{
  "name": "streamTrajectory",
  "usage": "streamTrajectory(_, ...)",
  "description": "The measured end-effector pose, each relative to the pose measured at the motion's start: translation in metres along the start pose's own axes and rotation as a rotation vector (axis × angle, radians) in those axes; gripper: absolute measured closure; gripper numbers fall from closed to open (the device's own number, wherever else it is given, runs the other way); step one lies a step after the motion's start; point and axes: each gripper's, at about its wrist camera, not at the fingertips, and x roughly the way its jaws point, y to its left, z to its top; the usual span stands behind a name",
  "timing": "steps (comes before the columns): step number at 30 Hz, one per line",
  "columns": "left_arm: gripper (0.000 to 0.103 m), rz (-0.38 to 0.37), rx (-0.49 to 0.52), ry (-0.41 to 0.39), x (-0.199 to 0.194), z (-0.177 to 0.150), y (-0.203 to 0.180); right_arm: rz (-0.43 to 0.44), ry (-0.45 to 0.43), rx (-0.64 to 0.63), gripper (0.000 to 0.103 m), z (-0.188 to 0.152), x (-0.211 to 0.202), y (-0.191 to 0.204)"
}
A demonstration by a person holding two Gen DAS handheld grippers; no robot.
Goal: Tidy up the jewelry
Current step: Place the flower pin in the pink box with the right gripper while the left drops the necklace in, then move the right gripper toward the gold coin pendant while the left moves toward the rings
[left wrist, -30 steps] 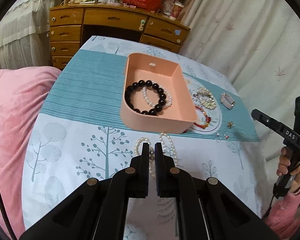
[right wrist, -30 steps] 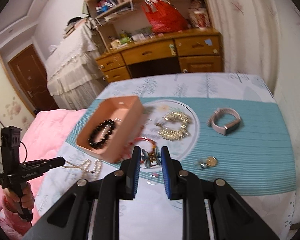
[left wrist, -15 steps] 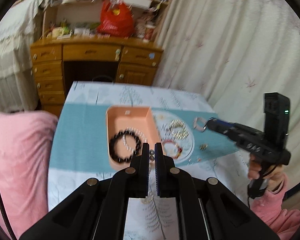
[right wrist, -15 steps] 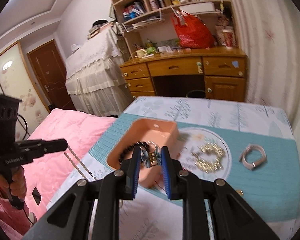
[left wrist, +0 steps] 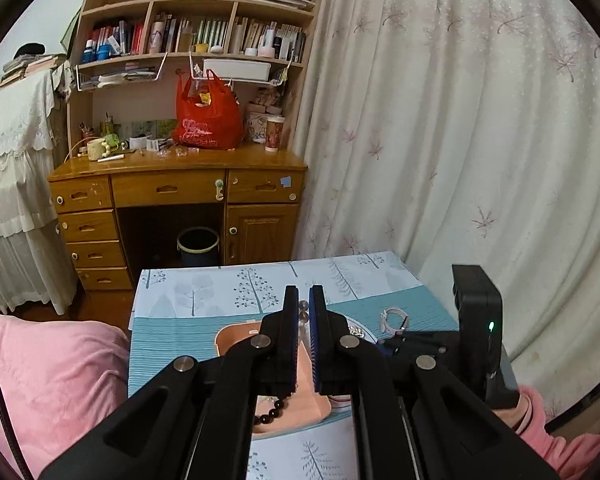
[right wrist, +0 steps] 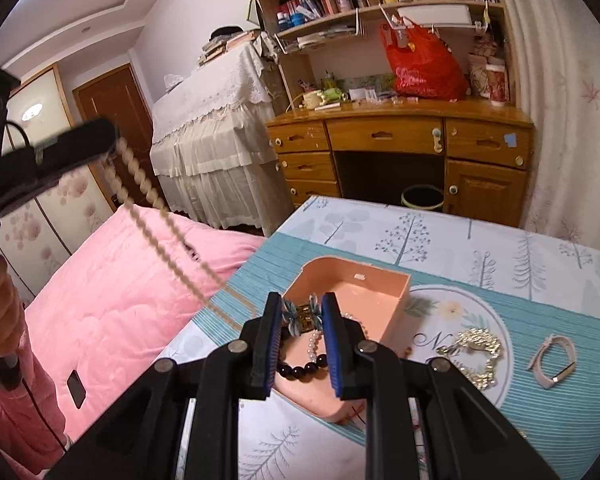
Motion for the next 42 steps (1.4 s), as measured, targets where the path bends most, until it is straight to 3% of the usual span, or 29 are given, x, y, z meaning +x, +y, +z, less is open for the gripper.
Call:
streamTrajectory(4,0.1,-0.006,-0.029,0.07,0.032,-0.015,0.009,0.008,0.044,0.02,0.083,-0.009,0.018,-0.004)
streamTrajectory(6,0.095,0.027,-0.055,0.125,0.052,-0.03,0.017,0.016,0.073,0.04,0.083,-0.018,0.028,-0.007)
streamTrajectory(9,0.071,0.112,-0.107,0.26,0.086,-0.059,0.031,0.03,0.162,0.087,0.075,-0.035,0.049,-0.014)
streamTrajectory(10,0.058,0.142,-0.131,0.315,0.096,-0.068,0.036,0.029,0.19,0.097,0.066,-0.039,0.054,-0.016)
streamTrajectory(12,0.043,0.176,-0.159,0.376,0.108,-0.078,0.043,0.013,0.215,0.101,0.064,-0.045,0.058,-0.018)
streamTrajectory(15,0.036,0.208,-0.161,0.397,0.111,-0.085,0.047,0.001,0.2,0.091,0.063,-0.047,0.054,-0.018)
streamTrajectory(16,0.025,0.226,-0.158,0.394,0.11,-0.085,0.047,-0.001,0.193,0.091,0.06,-0.047,0.051,-0.018)
streamTrajectory(19,0.009,0.285,-0.134,0.355,0.104,-0.081,0.045,-0.019,0.17,0.089,0.046,-0.045,0.042,-0.02)
streamTrajectory(23,0.007,0.353,-0.072,0.287,0.094,-0.077,0.028,-0.101,0.144,0.068,0.038,-0.051,0.025,-0.025)
streamTrajectory(26,0.006,0.328,-0.028,0.185,0.083,-0.079,0.012,-0.169,0.142,0.055,0.037,-0.062,0.012,-0.035)
streamTrajectory(30,0.003,0.283,0.003,0.139,0.076,-0.087,-0.012,-0.248,0.141,0.035,0.037,-0.081,-0.009,-0.055)
streamTrajectory(34,0.001,0.212,0.003,0.152,0.081,-0.103,-0.033,-0.329,0.135,0.025,0.037,-0.099,-0.028,-0.079)
streamTrajectory(39,0.001,0.126,0.001,0.173,0.093,-0.134,-0.055,-0.347,0.122,0.058,0.037,-0.126,-0.054,-0.111)
streamTrajectory(42,0.001,0.113,0.005,0.193,0.104,-0.151,-0.068,-0.382,0.128,0.043,0.037,-0.135,-0.063,-0.125)
